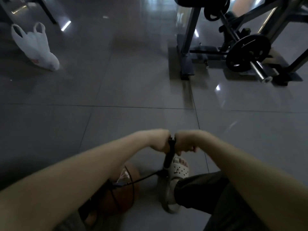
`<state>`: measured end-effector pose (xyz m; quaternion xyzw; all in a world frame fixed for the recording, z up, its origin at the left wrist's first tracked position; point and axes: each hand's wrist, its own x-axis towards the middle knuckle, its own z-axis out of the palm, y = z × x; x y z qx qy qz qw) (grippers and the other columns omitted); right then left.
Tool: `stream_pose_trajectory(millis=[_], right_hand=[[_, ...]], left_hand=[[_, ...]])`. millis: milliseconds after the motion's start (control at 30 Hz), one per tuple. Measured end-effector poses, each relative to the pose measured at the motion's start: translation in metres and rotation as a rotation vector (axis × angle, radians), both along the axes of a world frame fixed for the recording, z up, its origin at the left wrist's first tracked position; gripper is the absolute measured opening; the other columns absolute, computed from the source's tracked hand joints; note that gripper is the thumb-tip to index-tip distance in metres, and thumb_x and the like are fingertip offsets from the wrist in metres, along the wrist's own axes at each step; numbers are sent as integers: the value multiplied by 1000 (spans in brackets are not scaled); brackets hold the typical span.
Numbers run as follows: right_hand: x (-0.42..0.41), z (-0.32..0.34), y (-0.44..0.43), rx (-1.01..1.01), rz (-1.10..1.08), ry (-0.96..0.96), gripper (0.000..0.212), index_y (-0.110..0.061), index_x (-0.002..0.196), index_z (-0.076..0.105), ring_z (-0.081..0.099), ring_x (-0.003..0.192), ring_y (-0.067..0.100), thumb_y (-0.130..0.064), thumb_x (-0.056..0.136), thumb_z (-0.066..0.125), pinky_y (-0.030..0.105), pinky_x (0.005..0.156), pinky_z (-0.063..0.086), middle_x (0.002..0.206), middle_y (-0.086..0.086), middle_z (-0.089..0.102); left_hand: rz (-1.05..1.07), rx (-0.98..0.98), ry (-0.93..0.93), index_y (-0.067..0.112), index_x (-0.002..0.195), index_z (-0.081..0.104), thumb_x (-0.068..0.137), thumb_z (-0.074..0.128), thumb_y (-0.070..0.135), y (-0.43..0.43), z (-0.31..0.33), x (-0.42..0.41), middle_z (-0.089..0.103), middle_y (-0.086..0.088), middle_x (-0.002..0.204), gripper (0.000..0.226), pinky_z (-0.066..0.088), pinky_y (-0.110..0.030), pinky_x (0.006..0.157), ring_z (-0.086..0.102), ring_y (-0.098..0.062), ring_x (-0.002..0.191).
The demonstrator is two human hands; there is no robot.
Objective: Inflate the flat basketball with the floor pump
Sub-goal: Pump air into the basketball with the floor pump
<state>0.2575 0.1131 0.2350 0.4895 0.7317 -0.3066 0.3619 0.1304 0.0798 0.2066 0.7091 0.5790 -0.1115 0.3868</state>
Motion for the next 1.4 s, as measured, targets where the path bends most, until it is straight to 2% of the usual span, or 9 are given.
stream_pose_trajectory(millis=[167, 300, 433, 567, 700, 900, 1067, 1200, 1400], right_hand=[[-5, 44, 16, 30, -16, 75, 9, -11, 87, 63, 48, 57, 15, -14, 85, 71, 26, 55, 46, 71, 4, 55], [1, -43, -16, 36, 10, 17, 11, -12, 82, 63, 55, 63, 17, -20, 89, 67, 26, 57, 48, 72, 1, 57], [6, -96, -34, 140, -15, -17, 20, -19, 74, 51, 60, 78, 23, -28, 89, 61, 35, 74, 54, 80, 0, 58], [3, -94, -41, 147, -20, -37, 15, -16, 98, 61, 64, 94, 24, -29, 90, 61, 35, 84, 53, 91, 1, 61], [5, -46, -26, -9, -28, -41, 18, -12, 81, 59, 58, 70, 22, -23, 87, 71, 31, 65, 53, 70, 3, 55], [-2, 69, 28, 48, -52, 86, 14, -9, 97, 68, 47, 57, 17, -17, 86, 70, 29, 57, 45, 72, 5, 55], [-3, -23, -5, 44, 22, 28, 10, -12, 84, 62, 51, 58, 13, -17, 92, 65, 23, 54, 45, 70, 1, 54], [1, -93, -22, 136, 37, -22, 10, -17, 89, 60, 62, 84, 22, -27, 89, 62, 36, 86, 56, 76, -2, 54], [0, -88, -38, 122, 11, -73, 16, -16, 100, 63, 59, 81, 23, -27, 89, 64, 32, 70, 52, 78, 1, 54]], left_hand=[[22, -5, -17, 16, 87, 76, 84, 73, 22, 22, 44, -15, 69, -6, 78, 8, 46, -32, 60, 59, -19, 66], [51, 40, 46, 13, 81, 65, 92, 66, 26, -18, -33, 6, 59, -1, 72, 17, 42, -30, 55, 60, -24, 69], [85, 67, 80, 15, 94, 57, 91, 66, 24, -35, -86, 17, 64, -9, 98, 13, 45, -35, 70, 64, -30, 90], [93, 39, 71, 16, 94, 57, 91, 67, 26, -40, -92, 20, 67, -12, 105, 14, 44, -36, 72, 66, -32, 97], [-7, -32, 47, 12, 93, 68, 91, 69, 24, -25, -44, 14, 64, -4, 83, 13, 43, -33, 62, 62, -25, 78], [5, 25, -23, 11, 95, 77, 82, 74, 22, 36, 70, -13, 71, -11, 82, 17, 46, -35, 58, 57, -24, 65], [27, 50, 28, 10, 83, 69, 90, 68, 21, -7, -11, -1, 61, -4, 73, 13, 41, -29, 53, 59, -26, 68], [91, 72, 78, 17, 81, 56, 90, 64, 26, -26, -79, 12, 62, -8, 88, 15, 43, -33, 65, 62, -31, 80], [58, 26, 109, 16, 91, 61, 89, 67, 29, -36, -77, 17, 67, -10, 97, 14, 44, -33, 69, 68, -32, 94]])
